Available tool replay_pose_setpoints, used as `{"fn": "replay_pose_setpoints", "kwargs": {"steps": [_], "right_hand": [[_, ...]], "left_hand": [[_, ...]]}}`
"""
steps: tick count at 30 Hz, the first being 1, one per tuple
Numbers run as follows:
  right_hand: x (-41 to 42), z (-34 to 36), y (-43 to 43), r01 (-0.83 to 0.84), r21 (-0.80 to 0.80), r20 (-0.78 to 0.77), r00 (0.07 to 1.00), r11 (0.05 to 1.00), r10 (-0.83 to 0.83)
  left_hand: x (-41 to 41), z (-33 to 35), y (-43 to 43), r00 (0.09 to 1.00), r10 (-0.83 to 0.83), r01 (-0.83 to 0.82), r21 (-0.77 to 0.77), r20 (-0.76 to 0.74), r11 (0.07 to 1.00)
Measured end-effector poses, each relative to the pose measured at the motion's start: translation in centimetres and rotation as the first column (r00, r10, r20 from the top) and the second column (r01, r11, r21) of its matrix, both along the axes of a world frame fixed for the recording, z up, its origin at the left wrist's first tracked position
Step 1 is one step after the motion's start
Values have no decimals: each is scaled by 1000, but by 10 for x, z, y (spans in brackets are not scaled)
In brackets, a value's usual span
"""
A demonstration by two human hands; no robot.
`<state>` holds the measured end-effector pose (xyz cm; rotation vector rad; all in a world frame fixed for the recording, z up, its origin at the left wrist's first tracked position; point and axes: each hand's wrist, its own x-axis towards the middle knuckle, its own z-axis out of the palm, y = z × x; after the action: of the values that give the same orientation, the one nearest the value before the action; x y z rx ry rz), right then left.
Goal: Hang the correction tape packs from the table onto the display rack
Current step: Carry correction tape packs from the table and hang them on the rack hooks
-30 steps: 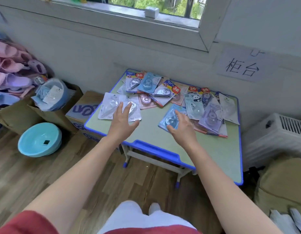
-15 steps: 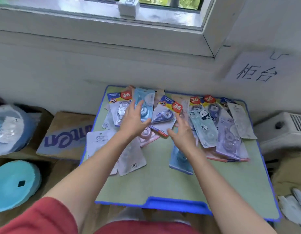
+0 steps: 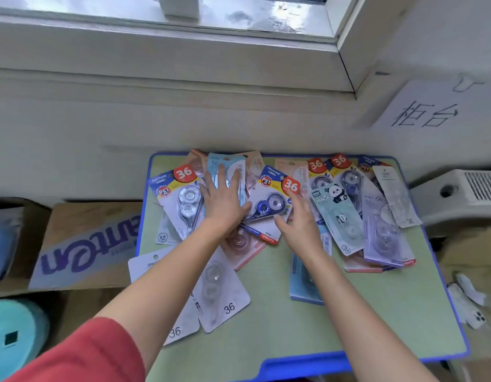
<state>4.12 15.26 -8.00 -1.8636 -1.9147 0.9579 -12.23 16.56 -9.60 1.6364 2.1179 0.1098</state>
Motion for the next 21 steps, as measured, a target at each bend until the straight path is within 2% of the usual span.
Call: {"fn": "replay_pose_setpoints", "kwargs": {"steps": [7, 13, 17, 21], "right_hand": [[-7, -5, -3, 32, -36, 65, 997, 999, -30], [-33, -8, 4, 126, -90, 198, 974, 988, -107], [-55, -15, 10, 166, -165, 324, 940, 972, -105], [-69, -21, 13, 207, -213, 386, 916, 955, -113]], "left_hand": [[-2, 1, 1, 995, 53, -61, 88, 87, 994], [-15, 12, -6, 977, 106, -155, 284, 183, 946], [-34, 12, -17, 977, 142, -182, 285, 156, 941], [-42, 13, -27, 975, 161, -199, 281, 153, 939]]}}
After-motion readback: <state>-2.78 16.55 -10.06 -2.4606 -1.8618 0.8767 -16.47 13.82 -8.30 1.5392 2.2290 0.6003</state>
